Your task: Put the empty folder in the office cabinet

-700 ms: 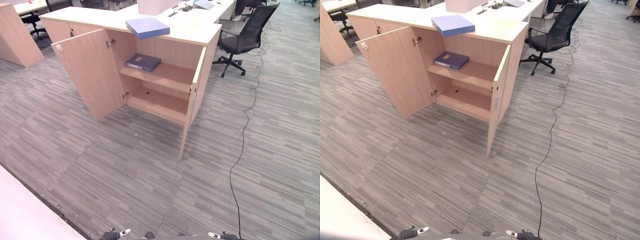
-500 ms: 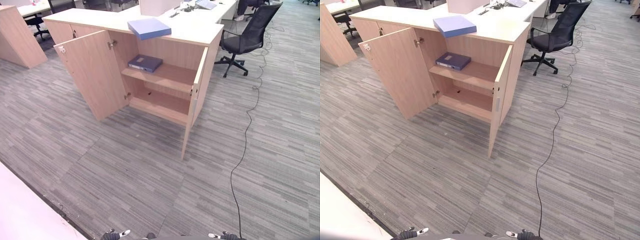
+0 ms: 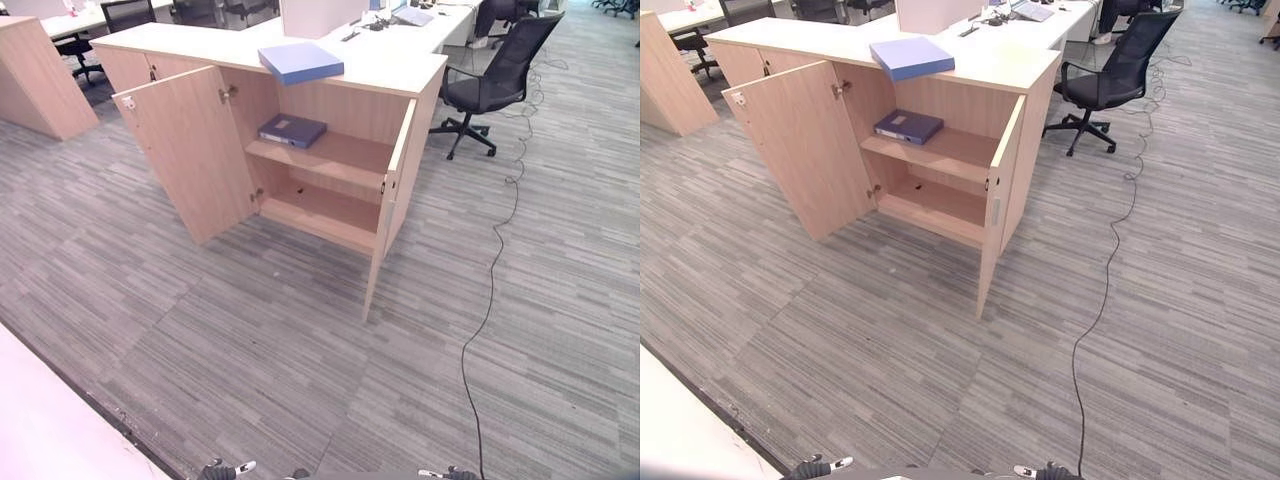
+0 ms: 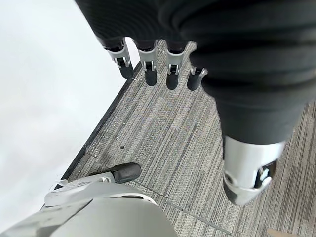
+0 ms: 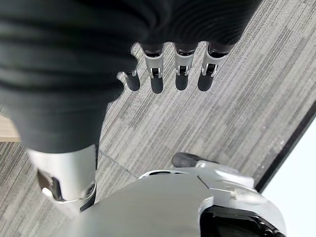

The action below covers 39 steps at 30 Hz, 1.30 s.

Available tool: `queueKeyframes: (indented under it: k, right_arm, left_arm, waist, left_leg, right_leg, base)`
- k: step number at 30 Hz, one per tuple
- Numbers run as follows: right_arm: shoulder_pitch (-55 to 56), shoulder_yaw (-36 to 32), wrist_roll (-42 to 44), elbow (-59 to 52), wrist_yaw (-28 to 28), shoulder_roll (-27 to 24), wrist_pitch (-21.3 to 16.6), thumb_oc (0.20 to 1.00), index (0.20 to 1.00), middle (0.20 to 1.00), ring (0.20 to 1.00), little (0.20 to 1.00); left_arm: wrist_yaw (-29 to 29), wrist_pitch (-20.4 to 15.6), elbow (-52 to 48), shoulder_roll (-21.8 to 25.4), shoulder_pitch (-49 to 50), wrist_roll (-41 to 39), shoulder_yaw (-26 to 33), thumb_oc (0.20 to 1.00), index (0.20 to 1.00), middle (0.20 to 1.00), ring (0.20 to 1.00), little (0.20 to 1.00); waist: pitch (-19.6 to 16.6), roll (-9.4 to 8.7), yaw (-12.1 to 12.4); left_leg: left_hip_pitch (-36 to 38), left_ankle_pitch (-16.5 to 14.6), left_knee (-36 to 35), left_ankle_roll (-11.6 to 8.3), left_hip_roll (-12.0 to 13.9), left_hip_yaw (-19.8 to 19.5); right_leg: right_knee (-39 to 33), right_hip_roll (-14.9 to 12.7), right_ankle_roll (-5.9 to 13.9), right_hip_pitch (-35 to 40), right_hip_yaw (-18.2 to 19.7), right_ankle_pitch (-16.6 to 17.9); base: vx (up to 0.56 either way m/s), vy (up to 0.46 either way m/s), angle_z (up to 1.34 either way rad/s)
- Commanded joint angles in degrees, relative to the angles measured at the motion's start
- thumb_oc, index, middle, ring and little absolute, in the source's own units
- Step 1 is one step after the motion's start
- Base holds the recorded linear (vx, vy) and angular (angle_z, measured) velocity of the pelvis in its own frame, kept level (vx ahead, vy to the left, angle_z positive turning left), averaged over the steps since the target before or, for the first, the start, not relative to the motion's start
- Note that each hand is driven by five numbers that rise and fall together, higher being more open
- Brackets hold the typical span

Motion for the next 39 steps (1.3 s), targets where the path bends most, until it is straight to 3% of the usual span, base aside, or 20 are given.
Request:
queueKeyframes:
  k: [1,9,13,16,17,18,20,21,24,28,29,31,35,36,39]
  right_arm:
    - [-2.28,1.23,1.50,4.35,0.05,0.73,0.11,1.000,1.000,1.000,1.000,1.000]
    - [-2.62,1.88,0.89,5.06,0.70,0.88,0.63,1.000,1.000,1.000,1.000,1.000]
    - [-4.03,2.88,0.49,3.88,0.17,0.08,0.47,1.000,1.000,1.000,1.000,1.000]
    - [-4.34,2.86,0.52,3.44,-0.20,-0.39,0.40,1.000,1.000,1.000,1.000,1.000]
    - [-4.48,2.92,0.21,3.42,-0.37,-1.11,0.47,1.000,1.000,1.000,1.000,1.000]
    - [-4.50,2.90,0.01,3.66,-0.43,-1.35,0.55,1.000,1.000,1.000,1.000,1.000]
    - [-4.31,2.85,-0.31,3.86,-0.39,-1.50,0.79,1.000,1.000,1.000,1.000,1.000]
    - [-4.17,2.99,-0.71,3.98,-0.46,-1.70,0.92,1.000,1.000,1.000,1.000,1.000]
    - [-3.72,2.76,-1.11,3.98,-0.56,-1.88,0.99,1.000,1.000,1.000,1.000,1.000]
    - [-3.20,2.34,-1.51,3.90,-0.72,-2.08,0.83,1.000,1.000,1.000,1.000,1.000]
    - [-2.93,1.63,-1.88,5.00,-0.61,-2.27,1.02,1.000,1.000,1.000,1.000,1.000]
    - [-2.88,1.47,-1.84,4.89,-0.49,-2.18,1.07,1.000,1.000,1.000,1.000,1.000]
    - [-3.26,1.64,-2.21,4.45,0.27,-1.38,1.47,1.000,1.000,1.000,1.000,1.000]
    - [-3.26,1.63,-2.21,4.44,0.27,-1.38,1.48,1.000,1.000,1.000,1.000,1.000]
    - [-4.08,1.62,-2.14,3.22,0.64,-1.55,1.39,1.000,1.000,1.000,1.000,1.000]
  left_arm:
    - [-0.36,-1.29,2.77,-0.08,-2.71,0.02,-1.10,1.000,1.000,1.000,1.000,1.000]
    - [-0.82,-1.28,2.30,0.62,-2.72,-2.44,0.21,1.000,1.000,1.000,1.000,1.000]
    - [-0.22,-1.53,1.90,1.04,-3.98,-5.21,0.85,1.000,1.000,1.000,1.000,1.000]
    - [0.00,-1.56,2.18,0.74,-4.26,-5.85,1.01,1.000,1.000,1.000,1.000,1.000]
    - [0.07,-1.44,2.39,0.50,-4.30,-6.01,0.98,1.000,1.000,1.000,1.000,1.000]
    - [-0.19,-1.21,2.83,0.33,-4.24,-5.80,0.89,1.000,1.000,1.000,1.000,1.000]
    - [-0.57,-1.05,3.08,0.30,-4.08,-5.54,1.02,1.000,1.000,1.000,1.000,1.000]
    - [-0.85,-0.87,3.44,0.59,-3.94,-5.22,1.37,1.000,1.000,1.000,1.000,1.000]
    - [-0.92,-0.72,3.96,0.86,-3.37,-5.24,2.53,1.000,1.000,1.000,1.000,1.000]
    - [-1.19,-0.58,4.46,0.52,-3.01,-5.42,2.97,1.000,1.000,1.000,1.000,1.000]
    - [-1.24,-0.40,5.11,0.06,-2.22,-5.45,3.52,1.000,1.000,1.000,1.000,1.000]
    - [-1.30,-0.49,5.06,-0.03,-2.01,-5.79,3.80,1.000,1.000,1.000,1.000,1.000]
    - [-1.31,-0.80,4.30,0.58,-2.07,-6.30,4.17,1.000,1.000,1.000,1.000,1.000]
    - [-1.31,-0.79,4.30,0.59,-2.07,-6.30,4.17,1.000,1.000,1.000,1.000,1.000]
    - [-1.38,-1.06,3.36,1.75,-2.83,-5.90,3.81,1.000,1.000,1.000,1.000,1.000]
  waist:
    - [-0.48,-1.06,-0.28]
    - [0.69,-2.02,0.90]
    - [3.55,-3.52,2.01]
    - [4.22,-3.76,2.19]
    - [4.73,-3.55,2.13]
    - [4.75,-3.46,1.93]
    - [4.53,-3.31,1.94]
    - [4.63,-3.38,2.25]
    - [4.47,-2.73,2.52]
    - [4.46,-1.81,2.51]
    - [3.03,-0.04,2.45]
    - [2.72,0.13,2.57]
    - [1.47,-0.06,3.21]
    - [1.45,-0.09,3.24]
    - [0.82,-0.43,3.30]
  left_leg:
    - [-1.32,-1.72,0.05,-1.82,0.59,2.63]
    - [-1.60,-0.47,0.43,-2.29,1.26,1.36]
    - [-9.22,-1.46,10.46,-3.63,2.27,0.32]
    - [-11.21,-2.20,13.98,-4.02,3.38,1.92]
    - [-12.25,-2.90,16.20,-4.63,5.19,5.01]
    - [-12.30,-1.85,15.42,-4.84,6.40,8.04]
    - [-12.63,-0.82,14.75,-4.87,7.20,9.95]
    - [-14.88,1.71,14.13,-5.54,8.36,11.22]
    - [-15.73,7.46,7.00,-7.11,10.77,12.26]
    - [-14.84,9.73,1.27,-7.71,12.22,12.81]
    - [-13.30,9.61,0.21,-7.78,11.54,12.75]
    - [-12.75,9.52,0.31,-7.63,10.77,12.88]
    - [-10.64,6.94,0.05,-5.15,6.36,12.96]
    - [-10.64,6.89,0.05,-5.11,6.30,13.00]
    - [-9.41,3.48,0.05,-2.31,2.53,12.35]
  right_leg:
    - [-0.06,-3.38,5.78,-2.30,-2.49,-0.67]
    - [-0.06,-2.88,4.92,-1.93,-4.01,-1.23]
    - [-0.06,-3.45,3.88,-2.67,-7.18,-1.31]
    - [-0.06,-3.59,3.54,-2.24,-9.24,-1.90]
    - [-0.06,-3.63,3.55,-1.13,-10.97,-3.20]
    - [-0.06,-3.93,3.64,-0.90,-12.54,-3.44]
    - [-0.06,-4.12,3.59,-0.71,-13.70,-3.74]
    - [-0.06,-4.58,3.53,-0.51,-15.05,-3.93]
    - [-0.06,-5.08,4.16,-0.20,-16.88,-4.56]
    - [-0.06,-5.22,4.76,0.54,-16.85,-5.09]
    - [-0.06,-5.25,5.51,1.93,-15.99,-5.67]
    - [-0.06,-5.96,5.74,2.59,-15.54,-5.69]
    - [1.67,-10.00,7.23,3.90,-14.42,-5.24]
    - [1.79,-10.08,7.28,3.84,-14.39,-5.30]
    - [9.33,-13.83,8.87,1.22,-13.61,-5.38]
  base:
    - [0.00,0.000,0.00]
    - [0.01,-0.074,0.11]
    - [-0.10,-0.123,0.52]
    - [0.00,-0.073,0.79]
    - [0.06,-0.024,0.78]
    - [0.06,-0.025,0.89]
    - [0.03,0.005,0.81]
    - [0.08,0.025,0.60]
    - [0.16,0.082,0.35]
    - [0.20,0.139,0.16]
    - [0.34,0.228,-0.04]
    - [0.29,0.215,-0.08]
    - [0.28,0.249,-0.24]
    - [0.20,0.234,0.05]
    - [0.17,0.228,0.18]
